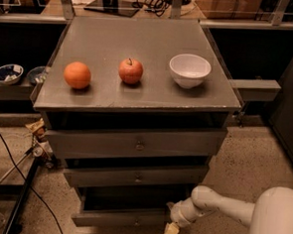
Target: Open bottom drawer
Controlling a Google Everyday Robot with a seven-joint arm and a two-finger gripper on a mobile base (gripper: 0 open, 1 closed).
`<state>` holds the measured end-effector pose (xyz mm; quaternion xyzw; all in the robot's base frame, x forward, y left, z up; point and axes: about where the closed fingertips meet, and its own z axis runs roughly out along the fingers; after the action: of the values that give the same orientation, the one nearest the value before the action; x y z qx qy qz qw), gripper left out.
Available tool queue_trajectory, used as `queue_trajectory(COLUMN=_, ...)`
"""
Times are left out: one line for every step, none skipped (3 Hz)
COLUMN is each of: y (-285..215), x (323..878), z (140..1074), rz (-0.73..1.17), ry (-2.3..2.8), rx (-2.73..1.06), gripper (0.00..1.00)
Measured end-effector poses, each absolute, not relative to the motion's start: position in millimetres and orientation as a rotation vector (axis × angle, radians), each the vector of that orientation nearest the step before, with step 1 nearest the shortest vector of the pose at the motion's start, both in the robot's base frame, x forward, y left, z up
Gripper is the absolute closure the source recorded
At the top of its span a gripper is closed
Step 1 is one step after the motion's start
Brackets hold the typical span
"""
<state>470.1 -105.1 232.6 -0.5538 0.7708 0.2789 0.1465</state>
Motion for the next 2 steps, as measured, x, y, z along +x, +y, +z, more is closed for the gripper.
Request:
queue_trajectory(y=-109.1, x=467.0, z=210.7, rz=0.844, ry=2.259, rx=-1.610, gripper=0.00)
queue_trajectory(y=-115.6, x=462.6, z=210.8, rz=0.869, ry=2.279, rx=-1.597, gripper=0.00)
